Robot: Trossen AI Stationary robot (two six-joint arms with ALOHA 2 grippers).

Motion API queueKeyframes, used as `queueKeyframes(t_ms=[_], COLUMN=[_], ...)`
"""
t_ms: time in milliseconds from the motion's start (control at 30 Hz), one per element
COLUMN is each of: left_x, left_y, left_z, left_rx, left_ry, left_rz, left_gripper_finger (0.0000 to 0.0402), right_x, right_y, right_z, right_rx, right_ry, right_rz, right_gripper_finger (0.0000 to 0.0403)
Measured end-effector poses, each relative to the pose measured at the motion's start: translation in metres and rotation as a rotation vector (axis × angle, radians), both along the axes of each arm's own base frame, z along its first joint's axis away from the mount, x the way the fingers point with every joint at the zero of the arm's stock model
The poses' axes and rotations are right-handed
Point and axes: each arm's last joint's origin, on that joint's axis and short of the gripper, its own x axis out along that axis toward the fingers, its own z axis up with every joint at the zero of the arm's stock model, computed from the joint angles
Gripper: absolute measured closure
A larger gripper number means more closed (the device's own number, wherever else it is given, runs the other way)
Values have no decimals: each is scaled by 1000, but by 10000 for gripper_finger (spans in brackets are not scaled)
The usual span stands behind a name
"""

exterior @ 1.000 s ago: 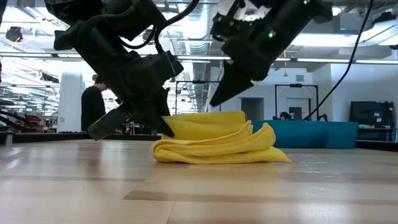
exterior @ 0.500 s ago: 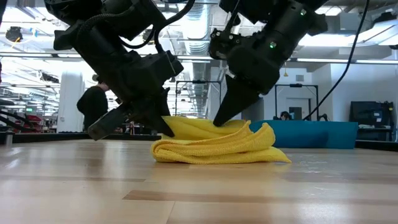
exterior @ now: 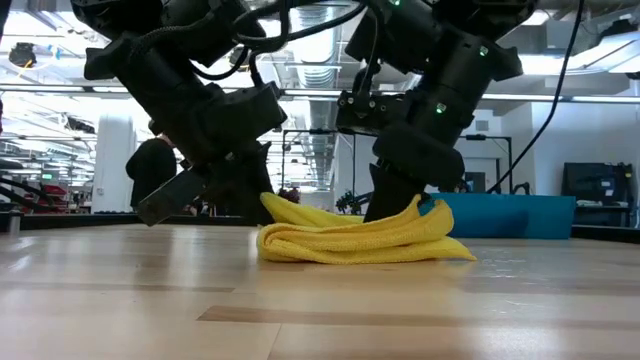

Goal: Roll microfiber towels into tight, uniform cylinder then place into a basket
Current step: Roll the yellow microfiber cloth

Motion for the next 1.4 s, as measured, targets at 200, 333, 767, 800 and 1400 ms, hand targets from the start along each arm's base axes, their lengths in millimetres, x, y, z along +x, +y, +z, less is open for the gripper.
queueKeyframes(t_ms=[200, 333, 767, 800, 1400], left_x=[-5, -14, -16, -14, 10], left_y=[2, 4, 17, 20, 9], left_z=[-3, -3, 60, 60, -4], left_rx=[-62, -111, -293, -335, -400], left_ry=[1, 34, -325, -339, -220], left_rz=[117, 222, 286, 273, 220], left_gripper_finger=[268, 240, 253, 255, 278], right_x=[-2, -2, -2, -2, -1], right_y=[2, 3, 5, 5, 5], right_z=[1, 1, 1, 1, 0], right_rx=[0, -3, 2, 2, 26], right_ry=[7, 5, -4, -4, -12], right_rz=[5, 8, 13, 13, -31], right_gripper_finger=[387, 387, 388, 389, 387])
